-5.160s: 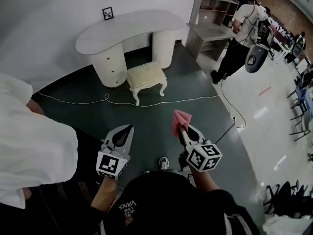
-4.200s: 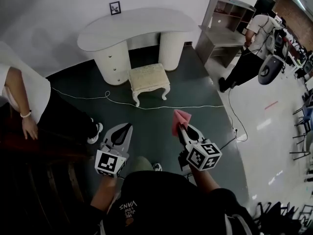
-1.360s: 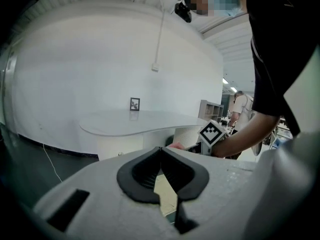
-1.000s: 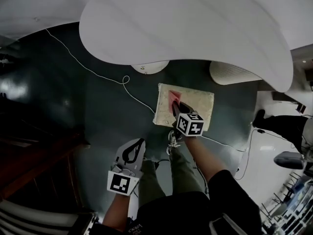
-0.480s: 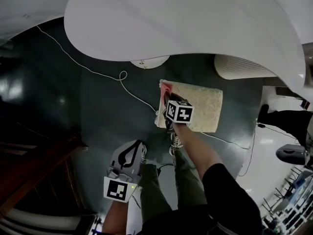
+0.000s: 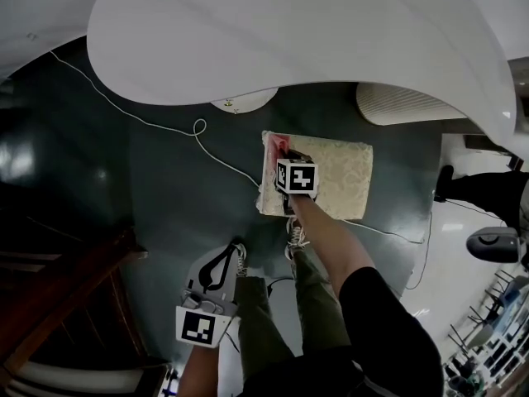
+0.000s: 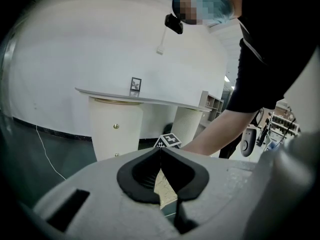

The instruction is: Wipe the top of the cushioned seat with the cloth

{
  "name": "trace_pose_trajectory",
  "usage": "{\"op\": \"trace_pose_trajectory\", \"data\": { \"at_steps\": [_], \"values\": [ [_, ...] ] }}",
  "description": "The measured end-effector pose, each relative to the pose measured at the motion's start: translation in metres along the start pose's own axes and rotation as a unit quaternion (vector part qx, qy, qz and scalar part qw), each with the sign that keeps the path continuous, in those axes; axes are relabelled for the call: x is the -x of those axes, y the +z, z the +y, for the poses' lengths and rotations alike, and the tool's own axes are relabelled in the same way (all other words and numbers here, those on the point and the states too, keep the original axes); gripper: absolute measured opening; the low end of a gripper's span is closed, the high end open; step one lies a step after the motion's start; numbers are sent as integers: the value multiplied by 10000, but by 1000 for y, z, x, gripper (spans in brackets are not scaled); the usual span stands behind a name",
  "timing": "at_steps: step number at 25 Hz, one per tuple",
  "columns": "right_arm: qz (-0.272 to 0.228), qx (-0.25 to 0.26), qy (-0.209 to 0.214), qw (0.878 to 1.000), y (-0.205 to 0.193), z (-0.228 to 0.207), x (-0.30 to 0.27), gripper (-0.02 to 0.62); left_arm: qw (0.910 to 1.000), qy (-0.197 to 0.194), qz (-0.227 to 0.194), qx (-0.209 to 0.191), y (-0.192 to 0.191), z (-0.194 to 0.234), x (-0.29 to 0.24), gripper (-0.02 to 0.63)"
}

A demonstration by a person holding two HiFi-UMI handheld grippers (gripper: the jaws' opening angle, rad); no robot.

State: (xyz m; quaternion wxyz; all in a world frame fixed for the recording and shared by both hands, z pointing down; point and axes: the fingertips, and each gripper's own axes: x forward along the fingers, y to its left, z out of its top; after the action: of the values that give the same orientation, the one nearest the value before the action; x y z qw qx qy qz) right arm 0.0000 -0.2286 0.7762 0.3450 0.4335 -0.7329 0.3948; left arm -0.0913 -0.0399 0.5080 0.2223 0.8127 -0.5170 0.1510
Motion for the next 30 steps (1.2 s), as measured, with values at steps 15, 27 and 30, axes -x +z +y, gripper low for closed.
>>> {"op": "trace_pose_trajectory", "data": {
  "at_steps": [15,27,30],
  "values": [
    [26,-388,-987,9944,-22,-167,68,26,9995,-327,-11,17,7,-44,-43,18],
    [256,-783,-1952,9773,-59,-300,135,26,9974,-714,55,-78,16,-90,-79,18],
    [224,-870,-2066,9743,-61,-313,145,26,9973,-726,31,-42,17,-94,-82,18]
  ]
}}
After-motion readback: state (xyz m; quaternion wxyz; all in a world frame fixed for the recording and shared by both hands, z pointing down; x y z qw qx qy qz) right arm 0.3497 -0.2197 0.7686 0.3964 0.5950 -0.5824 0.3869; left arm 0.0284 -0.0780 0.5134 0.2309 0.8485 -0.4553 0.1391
